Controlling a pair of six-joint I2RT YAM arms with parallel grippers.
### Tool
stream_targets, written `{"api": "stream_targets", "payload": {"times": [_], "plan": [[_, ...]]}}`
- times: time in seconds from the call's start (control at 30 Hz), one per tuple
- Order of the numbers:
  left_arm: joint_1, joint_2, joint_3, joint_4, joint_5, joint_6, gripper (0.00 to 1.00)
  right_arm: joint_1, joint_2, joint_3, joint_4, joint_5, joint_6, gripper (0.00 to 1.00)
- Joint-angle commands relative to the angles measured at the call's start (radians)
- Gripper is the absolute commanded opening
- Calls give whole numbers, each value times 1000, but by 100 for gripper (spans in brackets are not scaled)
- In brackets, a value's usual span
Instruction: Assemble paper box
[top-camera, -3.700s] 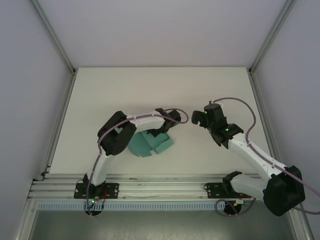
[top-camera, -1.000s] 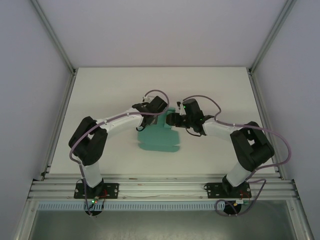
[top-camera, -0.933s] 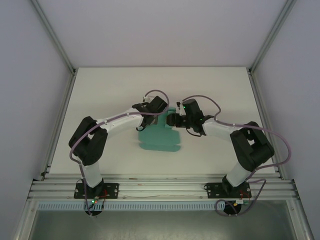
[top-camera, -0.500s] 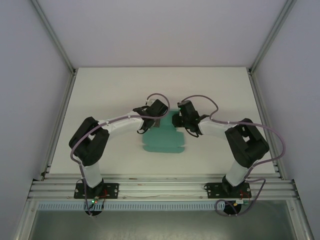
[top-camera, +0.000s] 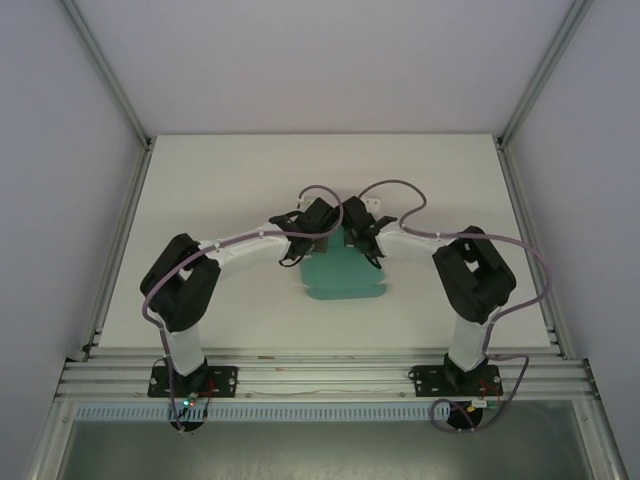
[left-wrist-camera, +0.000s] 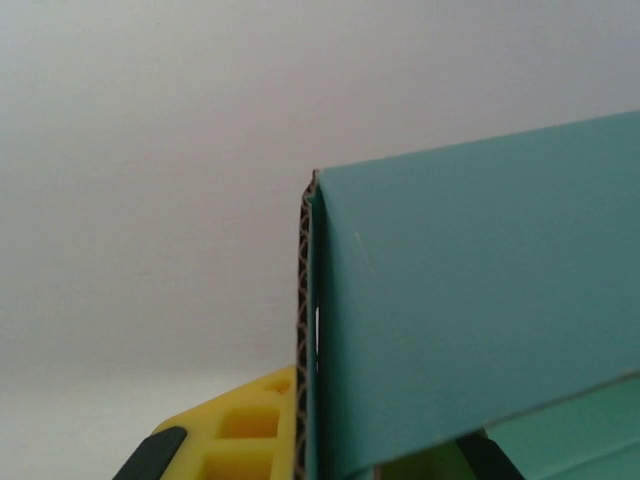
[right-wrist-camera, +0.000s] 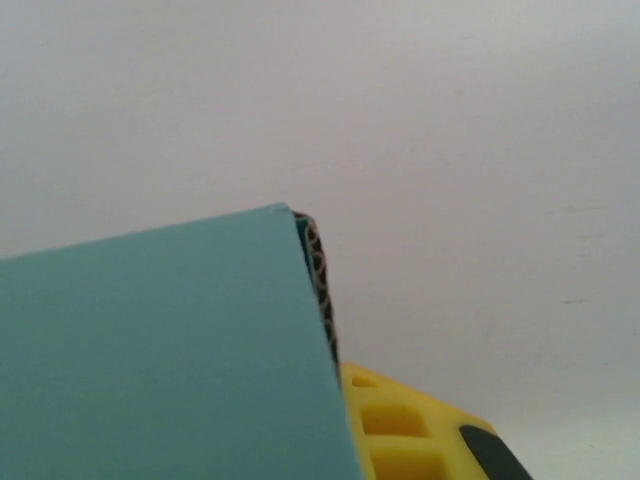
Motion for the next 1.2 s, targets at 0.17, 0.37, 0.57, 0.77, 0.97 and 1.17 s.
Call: {"api": "stream_targets", "payload": {"times": [0.17,0.37,0.57,0.77,0.97,1.17], "plan": [[14,29,26,-103,-70,-37,0,-5,45,-96,81,294,44,0],[16,43,34,-103,-71,-36,0,-10,-50,-289,537,-7,-133,6],[21,43,33,-82,-53,-25,0,-32,-191,-374,632,-240,-181,29],[30,14,16,-38,-19,-3,0,-35,-336,-421,601,-360,-210,65],[49,-30,-14,6,50,80,0,-37,-508,-461,541,-392,-210,87],[79,-119,-29,-26,266,418,0,-58,-744,-508,409,-277,-163,100]]}}
